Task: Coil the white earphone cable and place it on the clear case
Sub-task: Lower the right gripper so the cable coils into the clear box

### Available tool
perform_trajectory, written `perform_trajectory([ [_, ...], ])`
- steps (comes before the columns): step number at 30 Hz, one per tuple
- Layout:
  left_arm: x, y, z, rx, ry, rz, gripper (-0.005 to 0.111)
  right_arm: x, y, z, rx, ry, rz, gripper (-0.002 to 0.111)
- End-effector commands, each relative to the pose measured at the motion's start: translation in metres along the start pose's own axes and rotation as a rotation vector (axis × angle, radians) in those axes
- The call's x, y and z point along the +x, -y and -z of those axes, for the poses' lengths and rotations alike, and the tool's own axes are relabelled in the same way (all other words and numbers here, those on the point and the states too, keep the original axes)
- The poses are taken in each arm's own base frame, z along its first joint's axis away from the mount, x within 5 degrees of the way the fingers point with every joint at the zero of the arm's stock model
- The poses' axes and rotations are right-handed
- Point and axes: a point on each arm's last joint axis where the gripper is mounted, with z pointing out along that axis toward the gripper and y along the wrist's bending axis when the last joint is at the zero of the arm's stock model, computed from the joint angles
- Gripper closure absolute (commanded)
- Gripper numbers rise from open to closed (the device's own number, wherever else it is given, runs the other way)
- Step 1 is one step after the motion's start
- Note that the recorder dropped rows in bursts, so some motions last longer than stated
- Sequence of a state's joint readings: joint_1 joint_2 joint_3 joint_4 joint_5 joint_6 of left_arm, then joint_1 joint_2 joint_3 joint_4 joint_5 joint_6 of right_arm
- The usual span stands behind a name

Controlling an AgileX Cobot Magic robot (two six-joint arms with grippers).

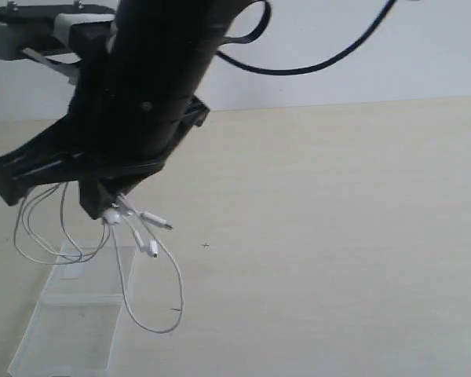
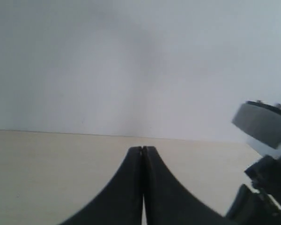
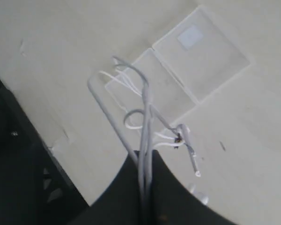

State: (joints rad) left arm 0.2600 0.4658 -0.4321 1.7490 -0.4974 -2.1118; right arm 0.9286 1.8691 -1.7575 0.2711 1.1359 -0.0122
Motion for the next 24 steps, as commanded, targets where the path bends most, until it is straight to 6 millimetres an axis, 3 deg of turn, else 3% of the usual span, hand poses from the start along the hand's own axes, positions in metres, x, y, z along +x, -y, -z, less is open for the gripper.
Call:
perform_trajectory([
  [1,0.009,-0.005,0.007,-0.052,0.036,0.014,0.107,-0.029,-0.005,-0.036,-0.102,-0.033,-0.127,0.108],
  [6,0.023,-0.021,0.009,-0.168,0.056,0.013,0.107,-0.056,0.006,-0.087,-0.109,0.026,-0.234,0.108],
  [10,0.026,-0.025,0.009,-0.201,0.055,-0.027,0.107,-0.063,0.016,-0.119,-0.097,0.099,-0.275,0.108],
  [14,0.025,-0.026,0.009,-0.211,0.06,-0.051,0.107,-0.06,0.018,-0.129,-0.092,0.065,-0.279,0.108],
  [24,0.026,-0.025,0.009,-0.203,0.058,-0.052,0.107,-0.06,0.028,-0.129,0.015,0.076,-0.208,0.108],
])
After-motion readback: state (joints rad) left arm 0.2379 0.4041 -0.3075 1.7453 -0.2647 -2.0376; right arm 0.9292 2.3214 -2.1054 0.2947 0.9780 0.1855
